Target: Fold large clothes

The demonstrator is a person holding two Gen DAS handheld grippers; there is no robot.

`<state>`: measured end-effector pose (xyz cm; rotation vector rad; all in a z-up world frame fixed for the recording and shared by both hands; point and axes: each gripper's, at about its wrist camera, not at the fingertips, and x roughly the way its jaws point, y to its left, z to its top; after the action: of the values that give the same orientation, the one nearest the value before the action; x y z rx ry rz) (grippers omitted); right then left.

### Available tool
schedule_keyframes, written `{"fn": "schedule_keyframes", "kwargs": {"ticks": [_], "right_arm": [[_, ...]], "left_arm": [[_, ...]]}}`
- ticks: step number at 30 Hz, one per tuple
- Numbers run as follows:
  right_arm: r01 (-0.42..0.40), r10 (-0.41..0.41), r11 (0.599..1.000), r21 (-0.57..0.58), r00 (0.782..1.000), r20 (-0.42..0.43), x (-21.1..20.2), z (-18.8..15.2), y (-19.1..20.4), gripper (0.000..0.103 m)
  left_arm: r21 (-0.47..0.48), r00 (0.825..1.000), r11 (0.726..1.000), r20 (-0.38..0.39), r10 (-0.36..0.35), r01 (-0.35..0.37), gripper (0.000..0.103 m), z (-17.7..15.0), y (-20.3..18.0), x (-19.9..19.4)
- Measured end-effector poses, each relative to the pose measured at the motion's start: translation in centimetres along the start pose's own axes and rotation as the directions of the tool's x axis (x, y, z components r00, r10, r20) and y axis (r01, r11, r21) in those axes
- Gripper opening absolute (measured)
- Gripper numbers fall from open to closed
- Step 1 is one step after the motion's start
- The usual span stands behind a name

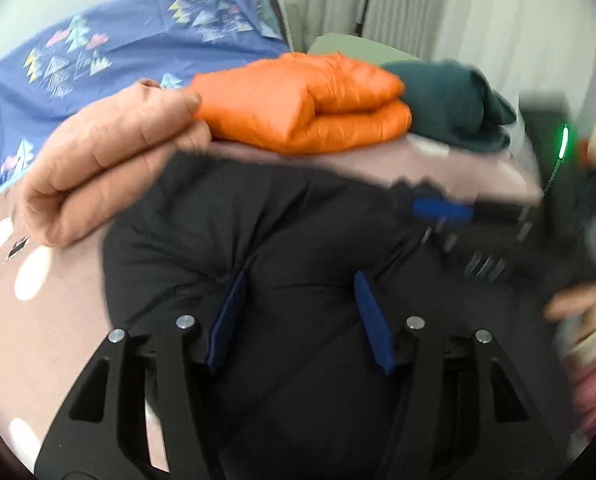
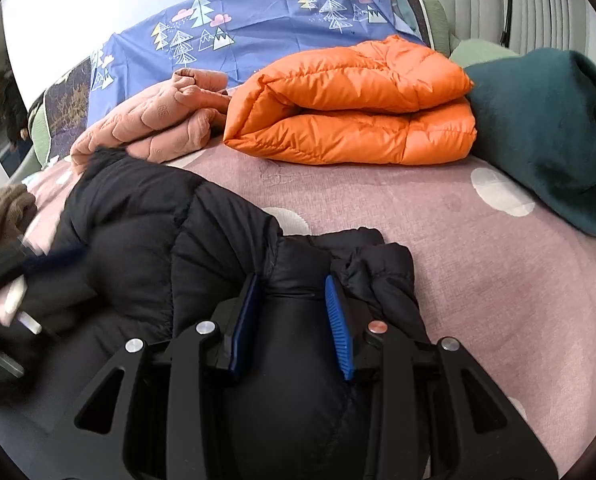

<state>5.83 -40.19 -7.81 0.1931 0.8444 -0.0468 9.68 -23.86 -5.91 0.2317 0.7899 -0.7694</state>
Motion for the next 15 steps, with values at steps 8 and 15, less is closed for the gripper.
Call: {"fn": "schedule_keyframes", "kwargs": {"ticks": [8,15], "right_arm": [[0.015,-0.015,1.0,-0.02,1.0,0.002,0.1,-0.1,0.1,0.035],[0.012,-0.012,1.0,-0.019,1.0,0.008,-0.1,-0.2,0.2,0.035]], "left_arm": [[-0.026,1.0,1.0,-0.003,0.014,-0.014,0.058,-0.3,0.0,-0.1],[-0.047,0.998,0.997,0.035,-0.056,0.058,0.064,-0.6,-1.3,-3.6]]}}
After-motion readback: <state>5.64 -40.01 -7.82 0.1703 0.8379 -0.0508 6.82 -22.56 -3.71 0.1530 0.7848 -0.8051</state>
